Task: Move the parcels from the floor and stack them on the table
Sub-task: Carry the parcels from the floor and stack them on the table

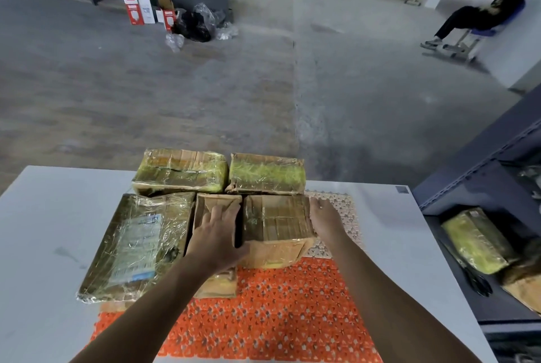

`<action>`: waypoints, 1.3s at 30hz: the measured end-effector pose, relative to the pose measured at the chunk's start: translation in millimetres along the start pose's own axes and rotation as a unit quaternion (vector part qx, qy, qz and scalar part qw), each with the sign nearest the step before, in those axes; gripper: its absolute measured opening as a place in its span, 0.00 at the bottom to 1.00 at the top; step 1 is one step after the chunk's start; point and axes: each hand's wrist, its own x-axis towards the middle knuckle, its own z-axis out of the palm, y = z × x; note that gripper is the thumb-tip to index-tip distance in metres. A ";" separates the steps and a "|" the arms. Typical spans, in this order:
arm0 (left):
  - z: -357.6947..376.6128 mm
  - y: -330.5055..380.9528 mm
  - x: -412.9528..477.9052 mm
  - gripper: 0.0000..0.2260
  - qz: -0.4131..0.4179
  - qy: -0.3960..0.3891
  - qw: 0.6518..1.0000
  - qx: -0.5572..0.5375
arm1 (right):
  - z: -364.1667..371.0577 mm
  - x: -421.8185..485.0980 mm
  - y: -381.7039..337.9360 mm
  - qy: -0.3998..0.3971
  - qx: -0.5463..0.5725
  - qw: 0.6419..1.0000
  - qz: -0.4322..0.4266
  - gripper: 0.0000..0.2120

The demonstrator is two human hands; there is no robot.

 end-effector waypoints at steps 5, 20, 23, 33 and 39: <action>-3.8 6.0 -1.6 0.39 0.003 0.002 1.000 -0.001 | -0.6 -2.2 10.3 0.006 -0.031 1.000 -0.001 0.23; -22.8 9.8 -11.7 0.25 0.018 0.016 0.999 -0.021 | 0.7 -51.5 -1.0 0.036 -0.090 0.991 -0.089 0.22; -29.0 6.3 -17.9 0.27 0.016 0.011 0.999 -0.041 | 5.9 -65.2 -5.3 0.067 -0.088 0.989 -0.095 0.20; -47.4 -0.8 -85.0 0.22 -0.003 0.067 0.996 -0.067 | 28.7 -133.9 -36.5 0.031 -0.060 0.982 -0.177 0.20; -56.8 -6.2 -163.0 0.18 -0.097 0.143 0.979 -0.104 | 40.8 -186.4 -46.6 -0.046 -0.022 0.963 -0.264 0.18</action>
